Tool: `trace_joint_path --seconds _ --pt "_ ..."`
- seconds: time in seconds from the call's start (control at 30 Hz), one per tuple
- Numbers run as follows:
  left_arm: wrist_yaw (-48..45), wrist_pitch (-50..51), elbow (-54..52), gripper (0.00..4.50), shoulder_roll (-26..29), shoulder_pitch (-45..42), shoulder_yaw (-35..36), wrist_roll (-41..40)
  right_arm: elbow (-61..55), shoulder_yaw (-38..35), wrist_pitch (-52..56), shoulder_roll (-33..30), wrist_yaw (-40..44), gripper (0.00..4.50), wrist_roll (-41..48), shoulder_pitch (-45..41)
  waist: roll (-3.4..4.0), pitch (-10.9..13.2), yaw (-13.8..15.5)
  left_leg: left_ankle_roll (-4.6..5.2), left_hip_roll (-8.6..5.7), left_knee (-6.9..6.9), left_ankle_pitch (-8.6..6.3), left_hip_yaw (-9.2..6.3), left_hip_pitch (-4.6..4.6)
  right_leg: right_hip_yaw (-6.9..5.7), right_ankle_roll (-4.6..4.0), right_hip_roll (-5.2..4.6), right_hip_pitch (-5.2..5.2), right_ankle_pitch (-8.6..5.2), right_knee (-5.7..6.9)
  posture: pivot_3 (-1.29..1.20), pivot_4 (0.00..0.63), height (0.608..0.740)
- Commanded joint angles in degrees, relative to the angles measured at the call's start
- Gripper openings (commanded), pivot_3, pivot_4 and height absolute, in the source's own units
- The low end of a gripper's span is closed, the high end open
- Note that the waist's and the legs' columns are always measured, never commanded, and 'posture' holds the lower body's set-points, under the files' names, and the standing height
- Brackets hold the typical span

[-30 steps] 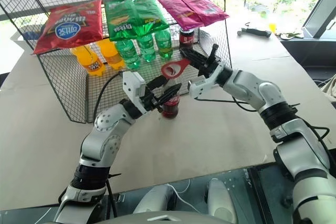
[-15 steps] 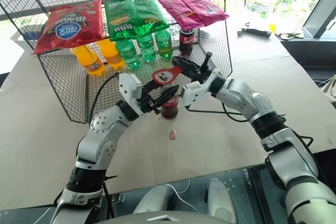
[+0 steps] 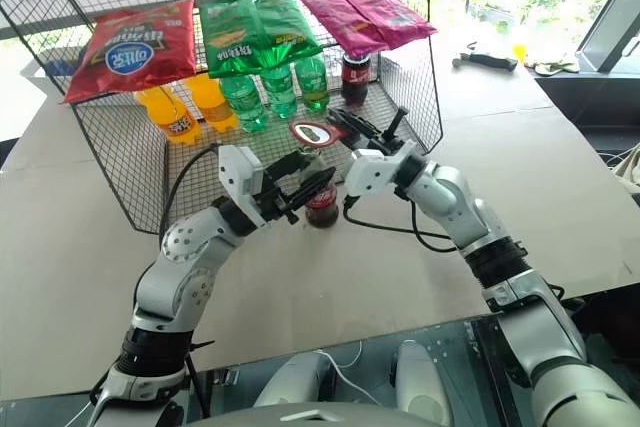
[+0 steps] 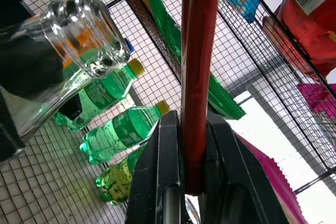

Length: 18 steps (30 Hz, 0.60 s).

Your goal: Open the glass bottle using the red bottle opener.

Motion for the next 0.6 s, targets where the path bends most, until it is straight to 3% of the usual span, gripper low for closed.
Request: trace_joint_path --seconds 0.03,0.17,0.27,0.37,0.6 --pt "-0.23 1.08 0.73 2.42 1.01 1.07 -0.70 0.92 -3.23 -2.37 1.73 1.20 0.38 0.00 2.02 0.24 0.00 0.00 -0.01 0.00 0.00 0.00 0.00 0.00 0.00 0.00 0.00 0.00 0.00 0.00 0.00 0.00 0.150 0.740" --pt "-0.29 0.81 0.87 2.42 1.07 1.00 -0.62 0.75 -3.54 -3.02 3.02 1.83 0.73 0.00 2.67 0.63 0.00 0.00 0.03 0.00 -0.01 0.00 0.00 0.00 0.00 0.00 0.00 -0.01 0.00 0.00 0.00 0.00 0.150 0.740" --pt "-0.14 0.40 0.89 3.24 1.13 1.09 -0.63 1.12 -3.54 -3.52 3.90 2.27 1.04 0.00 3.42 1.11 0.05 0.06 -0.07 0.00 -0.01 -0.01 0.00 0.00 -0.01 0.00 0.00 -0.01 -0.01 0.00 -0.01 0.00 0.150 0.740" --pt "0.02 0.40 1.00 4.39 1.03 1.17 -0.50 1.47 -3.75 -4.05 4.68 2.61 1.49 0.00 4.07 1.61 0.05 0.14 -0.10 0.00 -0.02 -0.03 0.00 0.00 -0.07 0.00 0.00 0.00 -0.09 0.00 -0.02 0.00 0.150 0.740" --pt "-0.68 0.36 0.17 4.46 1.44 2.29 -0.45 1.39 -4.24 -4.99 6.61 3.15 2.51 0.00 6.23 2.79 0.05 0.14 -0.07 0.00 0.00 -0.06 0.00 0.01 -0.13 0.00 0.00 -0.01 -0.16 0.00 -0.05 0.00 0.150 0.740"
